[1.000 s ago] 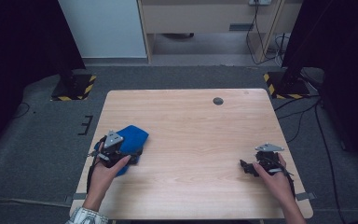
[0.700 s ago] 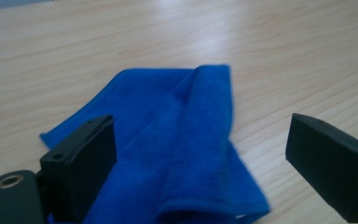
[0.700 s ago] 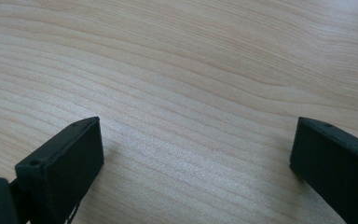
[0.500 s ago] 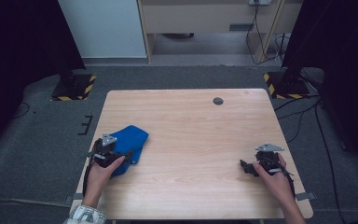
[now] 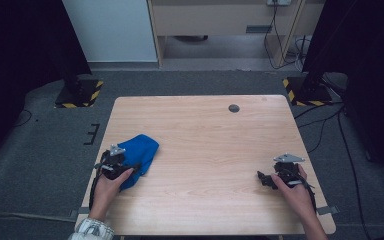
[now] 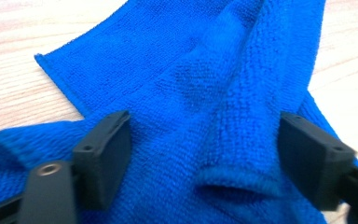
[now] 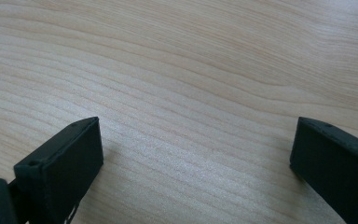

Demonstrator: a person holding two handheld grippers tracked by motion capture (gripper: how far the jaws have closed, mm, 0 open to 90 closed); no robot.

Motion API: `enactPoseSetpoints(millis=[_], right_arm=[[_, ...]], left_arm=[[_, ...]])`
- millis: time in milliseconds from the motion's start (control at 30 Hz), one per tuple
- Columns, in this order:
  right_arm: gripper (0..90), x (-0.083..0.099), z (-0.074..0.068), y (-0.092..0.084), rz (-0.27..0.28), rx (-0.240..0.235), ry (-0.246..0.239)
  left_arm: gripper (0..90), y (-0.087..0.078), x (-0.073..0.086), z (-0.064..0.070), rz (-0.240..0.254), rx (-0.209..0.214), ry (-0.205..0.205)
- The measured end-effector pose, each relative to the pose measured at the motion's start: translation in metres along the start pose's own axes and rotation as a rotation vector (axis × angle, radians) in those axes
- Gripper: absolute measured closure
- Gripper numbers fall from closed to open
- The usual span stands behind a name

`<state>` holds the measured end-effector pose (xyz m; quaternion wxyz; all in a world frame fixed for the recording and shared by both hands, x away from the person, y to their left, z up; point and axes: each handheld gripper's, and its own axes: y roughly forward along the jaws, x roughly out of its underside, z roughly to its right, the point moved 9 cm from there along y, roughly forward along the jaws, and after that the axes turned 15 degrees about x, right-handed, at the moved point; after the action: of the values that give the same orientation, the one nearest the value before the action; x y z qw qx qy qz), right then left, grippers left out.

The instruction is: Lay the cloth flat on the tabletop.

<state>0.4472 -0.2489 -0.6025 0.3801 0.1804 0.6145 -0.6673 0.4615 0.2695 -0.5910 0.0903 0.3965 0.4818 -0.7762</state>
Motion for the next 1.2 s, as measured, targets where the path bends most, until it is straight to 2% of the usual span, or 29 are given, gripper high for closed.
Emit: enactPoseSetpoints(millis=[67,100,167,233,333,467,667,767,833,867,900,1033,1200], right_arm=[[2.6,0.0,0.0,0.0,0.0,0.0,0.0],[2.6,0.0,0.0,0.0,0.0,0.0,0.0],[2.6,0.0,0.0,0.0,0.0,0.0,0.0],[2.6,0.0,0.0,0.0,0.0,0.0,0.0],[2.6,0.0,0.0,0.0,0.0,0.0,0.0],[2.6,0.0,0.0,0.0,0.0,0.0,0.0],[2.6,0.0,0.0,0.0,0.0,0.0,0.0],[2.6,0.0,0.0,0.0,0.0,0.0,0.0],[2.6,0.0,0.0,0.0,0.0,0.0,0.0],[2.6,0.0,0.0,0.0,0.0,0.0,0.0],[2.6,0.0,0.0,0.0,0.0,0.0,0.0],[2.6,0.0,0.0,0.0,0.0,0.0,0.0],[2.6,0.0,0.0,0.0,-0.001,0.0,0.002]], left_arm=[[27.2,0.0,0.0,0.001,-0.002,0.0,0.003],[35.1,-0.001,-0.001,0.003,-0.004,0.007,0.002],[37.8,-0.001,-0.001,0.004,-0.006,0.01,0.005],[48.4,-0.001,-0.001,0.006,-0.003,0.018,0.007],[58.9,-0.002,-0.002,0.008,-0.006,0.033,0.011],[67.4,-0.003,-0.002,0.009,-0.007,0.044,0.006],[72.2,-0.005,-0.003,0.01,-0.003,0.054,0.009],[72.8,-0.008,-0.006,0.01,0.014,0.051,0.014],[72.9,-0.011,-0.008,0.01,0.034,0.051,0.012],[73.0,-0.014,-0.012,0.011,0.062,0.052,0.012],[73.1,-0.014,-0.012,0.011,0.062,0.052,0.012],[73.2,-0.025,-0.022,0.015,0.131,0.056,0.018],[73.2,-0.033,-0.03,0.021,0.173,0.063,0.032]])
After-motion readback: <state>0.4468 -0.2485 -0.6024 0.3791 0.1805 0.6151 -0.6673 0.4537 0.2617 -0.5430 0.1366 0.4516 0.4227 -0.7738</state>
